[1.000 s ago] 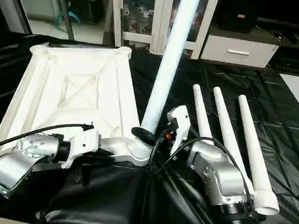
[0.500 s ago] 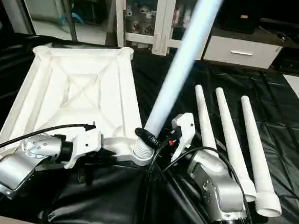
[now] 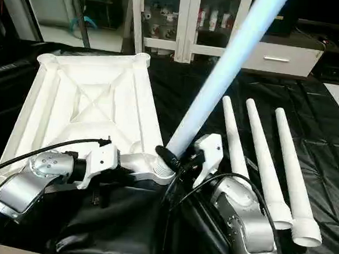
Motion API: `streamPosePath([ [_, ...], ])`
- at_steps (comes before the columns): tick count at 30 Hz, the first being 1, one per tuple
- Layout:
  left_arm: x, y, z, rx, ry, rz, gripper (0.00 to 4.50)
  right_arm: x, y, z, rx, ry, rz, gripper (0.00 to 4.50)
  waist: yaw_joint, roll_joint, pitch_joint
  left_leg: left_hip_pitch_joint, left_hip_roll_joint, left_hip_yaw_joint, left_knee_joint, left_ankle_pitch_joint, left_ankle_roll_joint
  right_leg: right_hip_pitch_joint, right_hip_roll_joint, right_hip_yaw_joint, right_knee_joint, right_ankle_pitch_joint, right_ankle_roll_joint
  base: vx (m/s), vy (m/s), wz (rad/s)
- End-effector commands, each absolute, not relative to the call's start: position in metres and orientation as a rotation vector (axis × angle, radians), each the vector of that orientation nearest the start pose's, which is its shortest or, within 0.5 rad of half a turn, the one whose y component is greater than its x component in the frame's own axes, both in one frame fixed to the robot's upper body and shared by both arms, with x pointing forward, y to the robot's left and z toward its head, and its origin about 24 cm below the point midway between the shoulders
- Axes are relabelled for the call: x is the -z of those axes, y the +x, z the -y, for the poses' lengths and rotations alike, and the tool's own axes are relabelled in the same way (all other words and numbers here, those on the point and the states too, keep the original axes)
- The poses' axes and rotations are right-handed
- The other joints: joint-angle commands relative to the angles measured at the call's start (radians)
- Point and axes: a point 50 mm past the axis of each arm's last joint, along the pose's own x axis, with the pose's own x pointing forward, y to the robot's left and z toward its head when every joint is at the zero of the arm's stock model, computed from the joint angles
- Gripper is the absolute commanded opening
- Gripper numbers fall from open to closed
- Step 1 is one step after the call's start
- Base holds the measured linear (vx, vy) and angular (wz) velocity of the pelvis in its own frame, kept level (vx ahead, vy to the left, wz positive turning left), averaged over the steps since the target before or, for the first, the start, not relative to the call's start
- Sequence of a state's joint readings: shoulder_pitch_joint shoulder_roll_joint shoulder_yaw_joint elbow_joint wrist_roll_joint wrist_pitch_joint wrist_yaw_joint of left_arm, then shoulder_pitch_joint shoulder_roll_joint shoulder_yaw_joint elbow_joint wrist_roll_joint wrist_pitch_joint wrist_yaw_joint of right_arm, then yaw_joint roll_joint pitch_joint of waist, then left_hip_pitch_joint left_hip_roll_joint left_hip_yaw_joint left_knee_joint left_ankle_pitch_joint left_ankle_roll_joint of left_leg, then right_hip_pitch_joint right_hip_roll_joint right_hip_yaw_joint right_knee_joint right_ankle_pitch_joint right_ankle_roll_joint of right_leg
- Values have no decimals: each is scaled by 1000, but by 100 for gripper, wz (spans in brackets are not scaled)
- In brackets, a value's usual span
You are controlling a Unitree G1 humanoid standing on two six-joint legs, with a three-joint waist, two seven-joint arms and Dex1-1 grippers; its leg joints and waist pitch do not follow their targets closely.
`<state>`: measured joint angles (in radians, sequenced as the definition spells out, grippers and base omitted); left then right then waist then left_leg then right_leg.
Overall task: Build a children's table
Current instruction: Insert table leg to table base
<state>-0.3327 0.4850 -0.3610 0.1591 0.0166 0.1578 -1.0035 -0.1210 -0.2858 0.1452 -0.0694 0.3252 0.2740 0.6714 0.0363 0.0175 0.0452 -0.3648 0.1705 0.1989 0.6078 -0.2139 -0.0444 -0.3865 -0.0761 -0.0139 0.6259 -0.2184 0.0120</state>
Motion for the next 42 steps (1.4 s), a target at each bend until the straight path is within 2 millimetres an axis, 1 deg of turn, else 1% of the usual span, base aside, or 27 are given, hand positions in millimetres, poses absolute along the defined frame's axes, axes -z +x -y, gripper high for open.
streamPosePath([
  [1, -58, 286, -146, 1114, 554, -320, 0, -33, 243, 124, -931, 0, -334, 187, -2, -6, -38, 12, 59, -36, -100, -305, -31, 12, -61, 40, -97, -302, -160, 0, 0, 0],
  [2, -58, 286, -146, 1115, 554, -320, 0, -32, 243, 124, -938, -5, -341, 187, -1, -5, -39, 12, 59, -36, -101, -304, -31, 12, -62, 40, -97, -303, -159, 0, 0, 0],
  [3, -57, 285, -146, 1116, 554, -323, 0, -31, 243, 123, -957, -17, -358, 187, -3, -10, -39, 12, 59, -35, -100, -301, -29, 12, -61, 39, -97, -303, -159, 0, 0, 0],
  [4, -57, 285, -147, 1117, 555, -324, 0, -32, 243, 122, -965, -20, -364, 187, -2, -11, -39, 12, 59, -35, -100, -296, -25, 13, -61, 40, -97, -299, -159, 0, 0, 0],
  [5, -57, 284, -148, 1118, 555, -327, 0, -32, 243, 121, -983, -29, -380, 187, -1, -8, -39, 12, 59, -36, -100, -294, -24, 12, -62, 40, -97, -299, -160, 0, 0, 0],
  [7, -56, 283, -148, 1119, 554, -331, 0, -31, 245, 120, -996, -40, -401, 187, -3, -12, -38, 13, 59, -35, -101, -303, -25, 10, -61, 40, -98, -313, -160, 0, 0, 0],
  [9, -56, 282, -149, 1119, 552, -333, 0, -30, 246, 120, -1014, -54, -433, 187, -4, -11, -38, 14, 59, -36, -101, -313, -29, 10, -62, 40, -100, -327, -157, 0, 0, 0],
  [10, -56, 281, -149, 1119, 551, -334, 0, -29, 246, 120, -1021, -53, -456, 187, -4, -14, -38, 15, 60, -37, -101, -317, -30, 10, -61, 40, -99, -334, -156, 0, 0, 0],
  [14, -56, 281, -149, 1128, 544, -341, 0, -27, 253, 120, -1029, -80, -500, 187, -5, -15, -39, 15, 60, -36, -102, -312, -33, 9, -62, 40, -98, -321, -160, 0, 0, 0],
  [16, -56, 280, -148, 1134, 543, -341, 0, -28, 259, 118, -1015, -75, -496, 187, -7, -15, -37, 19, 59, -37, -102, -341, -40, 5, -62, 40, -103, -363, -159, 0, 0, 0],
  [18, -56, 280, -148, 1135, 543, -340, 0, -29, 262, 116, -1015, -66, -495, 187, -8, -15, -37, 18, 59, -39, -104, -353, -47, 6, -63, 40, -104, -383, -151, 0, 0, 0],
  [19, -56, 281, -147, 1135, 543, -340, 0, -29, 264, 116, -1017, -65, -499, 187, -9, -16, -37, 19, 60, -40, -105, -361, -50, 4, -63, 41, -105, -390, -148, 0, 0, 0],
  [23, -56, 281, -147, 1136, 544, -339, 0, -24, 264, 112, -1040, -87, -530, 187, -12, -16, -37, 18, 60, -42, -108, -385, -62, 4, -62, 39, -105, -388, -143, 0, 0, 0],
  [25, -56, 281, -146, 1137, 545, -338, 0, -20, 265, 110, -1045, -85, -542, 187, -13, -22, -36, 19, 60, -44, -109, -407, -63, 2, -63, 39, -109, -423, -134, 0, 0, 0],
  [27, -56, 280, -146, 1135, 543, -339, 0, -18, 265, 111, -1029, -80, -540, 187, -12, -21, -36, 21, 60, -45, -110, -416, -65, 0, -64, 39, -110, -439, -128, 0, 0, 0],
  [28, -56, 280, -146, 1134, 543, -339, 0, -18, 265, 111, -1017, -75, -536, 187, -13, -25, -36, 22, 60, -45, -111, -423, -66, -1, -63, 39, -112, -449, -123, 0, 0, 0],
  [29, -56, 280, -147, 1133, 542, -340, 0, -17, 265, 112, -1007, -69, -531, 187, -13, -23, -36, 22, 60, -47, -112, -427, -67, -1, -64, 39, -112, -455, -122, 0, 0, 0],
  [31, -55, 279, -147, 1130, 542, -342, 0, -15, 265, 115, -981, -59, -515, 187, -13, -22, -37, 23, 61, -47, -116, -423, -69, 0, -63, 38, -114, -439, -118, 0, 0, 0],
  [32, -55, 278, -148, 1130, 541, -343, 0, -14, 264, 116, -977, -48, -520, 187, -14, -23, -36, 24, 61, -46, -116, -435, -70, -2, -62, 37, -115, -438, -118, 0, 0, 0],
  [33, -55, 278, -148, 1130, 540, -344, 0, -13, 263, 116, -977, -44, -523, 187, -15, -26, -35, 25, 60, -47, -117, -449, -71, -3, -61, 37, -117, -449, -117, 0, 0, 0],
  [34, -55, 278, -148, 1130, 540, -344, 0, -13, 263, 116, -977, -44, -523, 187, -15, -24, -36, 26, 60, -48, -117, -451, -71, -3, -62, 37, -116, -452, -117, 0, 0, 0],
  [35, -55, 278, -148, 1130, 539, -345, 0, -11, 262, 117, -976, -37, -531, 187, -14, -24, -36, 27, 61, -47, -117, -452, -71, -4, -62, 37, -117, -451, -116, 0, 0, 0],
  [36, -54, 278, -148, 1133, 537, -348, 0, -5, 260, 119, -964, -35, -557, 187, -14, -20, -34, 30, 60, -46, -116, -468, -72, -8, -62, 39, -120, -462, -115, 0, 0, 0],
  [37, -54, 278, -148, 1135, 537, -349, 0, 0, 259, 120, -953, -41, -572, 187, -15, -23, -34, 30, 59, -46, -115, -474, -72, -10, -62, 39, -122, -471, -114, 0, 0, 0],
  [38, -54, 278, -147, 1136, 537, -350, 0, 2, 259, 121, -942, -42, -576, 187, -15, -23, -34, 32, 59, -46, -115, -480, -71, -11, -63, 39, -124, -480, -112, 0, 0, 0],
  [40, -54, 278, -147, 1140, 535, -351, 0, 2, 261, 121, -917, -16, -571, 187, -17, -22, -34, 29, 59, -49, -117, -488, -72, -11, -62, 39, -124, -492, -106, 0, 0, 0],
  [42, -54, 277, -147, 1147, 535, -352, 0, 1, 264, 122, -898, 3, -562, 187, -19, -17, -33, 31, 59, -51, -119, -510, -77, -13, -60, 37, -124, -495, -104, 0, 0, 0],
])
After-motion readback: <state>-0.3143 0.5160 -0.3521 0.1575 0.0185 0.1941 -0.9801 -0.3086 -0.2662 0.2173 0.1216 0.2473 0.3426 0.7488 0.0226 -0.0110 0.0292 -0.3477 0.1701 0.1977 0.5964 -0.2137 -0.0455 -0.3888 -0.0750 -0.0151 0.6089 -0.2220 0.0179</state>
